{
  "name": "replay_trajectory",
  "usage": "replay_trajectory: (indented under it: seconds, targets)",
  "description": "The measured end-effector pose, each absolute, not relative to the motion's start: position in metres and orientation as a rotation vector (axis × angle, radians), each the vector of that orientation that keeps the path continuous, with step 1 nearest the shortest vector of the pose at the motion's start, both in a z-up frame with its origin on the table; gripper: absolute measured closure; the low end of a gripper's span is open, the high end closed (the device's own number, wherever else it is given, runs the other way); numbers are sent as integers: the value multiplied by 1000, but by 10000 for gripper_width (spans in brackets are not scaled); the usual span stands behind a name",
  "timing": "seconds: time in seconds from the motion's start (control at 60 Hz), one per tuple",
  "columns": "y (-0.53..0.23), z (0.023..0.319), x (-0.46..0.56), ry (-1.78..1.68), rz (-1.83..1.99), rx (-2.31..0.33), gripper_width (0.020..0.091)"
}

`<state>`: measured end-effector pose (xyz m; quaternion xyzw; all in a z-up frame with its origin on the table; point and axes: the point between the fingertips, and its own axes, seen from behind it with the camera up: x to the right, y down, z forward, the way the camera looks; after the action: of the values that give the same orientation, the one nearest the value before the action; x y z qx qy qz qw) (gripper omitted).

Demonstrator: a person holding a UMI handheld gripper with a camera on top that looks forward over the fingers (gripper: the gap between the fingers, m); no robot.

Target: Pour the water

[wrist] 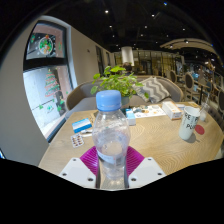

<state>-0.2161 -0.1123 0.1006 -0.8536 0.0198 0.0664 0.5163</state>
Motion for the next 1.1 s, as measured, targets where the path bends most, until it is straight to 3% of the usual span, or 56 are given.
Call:
replay_trajectory:
  seconds: [0.15,0.383,0.533,0.917,1.1]
  targets:
    - [-105,165,-209,119,338,-1991,790]
    - [-74,277,-163,489,930,-1813,794]
    - [-43,307,-100,799,1303,-1621,796]
    - [16,228,-8,1448,1826,-1231,794]
    - [12,216,-12,1474,1862,-1284,794]
